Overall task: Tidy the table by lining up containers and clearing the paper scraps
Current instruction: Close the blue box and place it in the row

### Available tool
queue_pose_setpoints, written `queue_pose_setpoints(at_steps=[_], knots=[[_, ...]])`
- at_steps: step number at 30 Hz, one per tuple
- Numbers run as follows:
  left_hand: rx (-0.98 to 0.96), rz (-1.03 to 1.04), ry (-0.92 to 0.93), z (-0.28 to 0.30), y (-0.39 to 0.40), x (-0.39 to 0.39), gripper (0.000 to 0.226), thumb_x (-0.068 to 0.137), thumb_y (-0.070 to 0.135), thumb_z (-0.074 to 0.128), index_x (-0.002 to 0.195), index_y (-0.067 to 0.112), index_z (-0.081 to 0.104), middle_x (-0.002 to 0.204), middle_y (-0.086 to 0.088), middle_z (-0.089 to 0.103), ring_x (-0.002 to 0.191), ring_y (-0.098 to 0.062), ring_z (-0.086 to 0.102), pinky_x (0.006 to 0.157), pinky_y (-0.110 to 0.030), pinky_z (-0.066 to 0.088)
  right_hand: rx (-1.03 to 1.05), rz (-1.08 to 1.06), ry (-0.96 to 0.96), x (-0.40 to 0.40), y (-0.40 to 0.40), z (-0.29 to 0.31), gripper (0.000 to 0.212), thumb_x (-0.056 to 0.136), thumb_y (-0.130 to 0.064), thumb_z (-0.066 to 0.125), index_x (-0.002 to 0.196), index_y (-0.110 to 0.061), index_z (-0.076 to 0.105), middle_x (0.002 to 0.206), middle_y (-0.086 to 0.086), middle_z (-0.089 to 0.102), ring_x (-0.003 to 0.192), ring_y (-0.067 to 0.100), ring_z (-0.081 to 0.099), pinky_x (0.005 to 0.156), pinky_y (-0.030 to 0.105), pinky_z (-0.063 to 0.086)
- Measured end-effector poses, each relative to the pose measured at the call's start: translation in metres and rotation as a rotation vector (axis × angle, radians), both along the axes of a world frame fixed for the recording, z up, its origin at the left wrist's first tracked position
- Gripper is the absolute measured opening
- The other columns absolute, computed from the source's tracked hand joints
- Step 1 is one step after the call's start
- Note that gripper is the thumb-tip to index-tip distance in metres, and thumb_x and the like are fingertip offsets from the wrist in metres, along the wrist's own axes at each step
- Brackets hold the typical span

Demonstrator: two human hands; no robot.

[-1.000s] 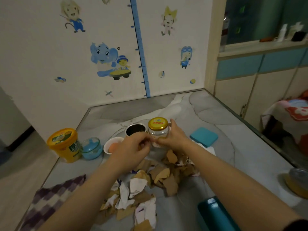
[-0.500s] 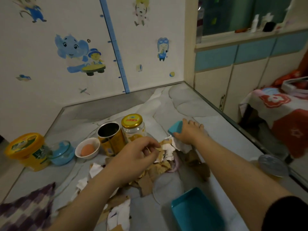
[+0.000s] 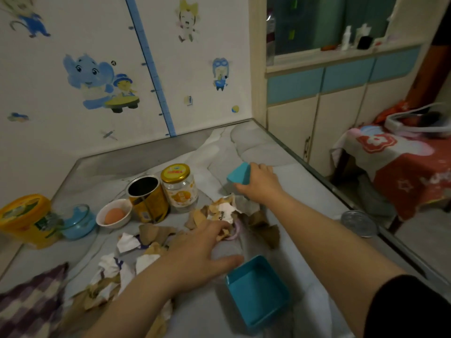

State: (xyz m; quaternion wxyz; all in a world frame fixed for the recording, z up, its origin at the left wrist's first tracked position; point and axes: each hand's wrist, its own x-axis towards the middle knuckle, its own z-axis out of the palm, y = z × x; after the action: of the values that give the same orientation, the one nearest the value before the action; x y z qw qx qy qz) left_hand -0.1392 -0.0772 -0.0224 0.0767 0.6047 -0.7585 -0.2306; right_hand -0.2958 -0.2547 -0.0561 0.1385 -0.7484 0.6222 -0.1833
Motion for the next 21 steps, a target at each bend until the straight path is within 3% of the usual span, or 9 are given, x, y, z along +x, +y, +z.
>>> queue_pose_setpoints(at_steps=[4, 9, 15, 21], knots=[[0.066, -0.069, -0.03, -0.006, 0.016, -0.017, 0.097, 0.068, 0.08, 0.057, 0.147, 0.041, 0.015, 0.15, 0.016, 0.023, 0.133, -0.007, 0.03, 0.107, -0.03, 0.033, -0.014, 0.07, -0.038, 0.004, 0.028, 0.006, 0.086, 0.082, -0.056, 0.062, 0.146, -0.01, 0.028, 0.14, 0.012, 0.043, 0.127, 0.03, 0.038, 0.103, 0.043, 0.037], [0.061, -0.121, -0.125, -0.012, 0.034, -0.035, 0.104, 0.07, 0.076, 0.06, 0.15, 0.032, 0.011, 0.152, 0.01, 0.017, 0.14, -0.013, 0.017, 0.114, -0.032, 0.022, 0.018, 0.201, -0.024, 0.005, 0.063, 0.018, 0.088, 0.082, -0.055, 0.062, 0.148, -0.012, 0.023, 0.141, 0.011, 0.042, 0.127, 0.029, 0.037, 0.101, 0.043, 0.037], [0.066, -0.144, -0.227, -0.03, 0.04, -0.055, 0.11, 0.065, 0.076, 0.061, 0.15, 0.029, 0.01, 0.14, 0.005, 0.029, 0.131, -0.022, 0.029, 0.105, -0.038, 0.029, 0.085, 0.265, 0.008, -0.005, 0.092, 0.032, 0.085, 0.083, -0.057, 0.062, 0.147, -0.014, 0.027, 0.142, 0.011, 0.041, 0.128, 0.028, 0.037, 0.102, 0.042, 0.038], [0.07, -0.108, -0.194, -0.04, 0.044, -0.052, 0.107, 0.07, 0.056, 0.068, 0.151, 0.028, 0.003, 0.139, 0.001, 0.025, 0.13, -0.026, 0.028, 0.107, -0.039, 0.033, 0.171, 0.258, -0.116, -0.022, 0.107, 0.031, 0.093, 0.078, -0.061, 0.065, 0.15, -0.016, 0.026, 0.145, 0.01, 0.042, 0.127, 0.026, 0.044, 0.104, 0.044, 0.042]])
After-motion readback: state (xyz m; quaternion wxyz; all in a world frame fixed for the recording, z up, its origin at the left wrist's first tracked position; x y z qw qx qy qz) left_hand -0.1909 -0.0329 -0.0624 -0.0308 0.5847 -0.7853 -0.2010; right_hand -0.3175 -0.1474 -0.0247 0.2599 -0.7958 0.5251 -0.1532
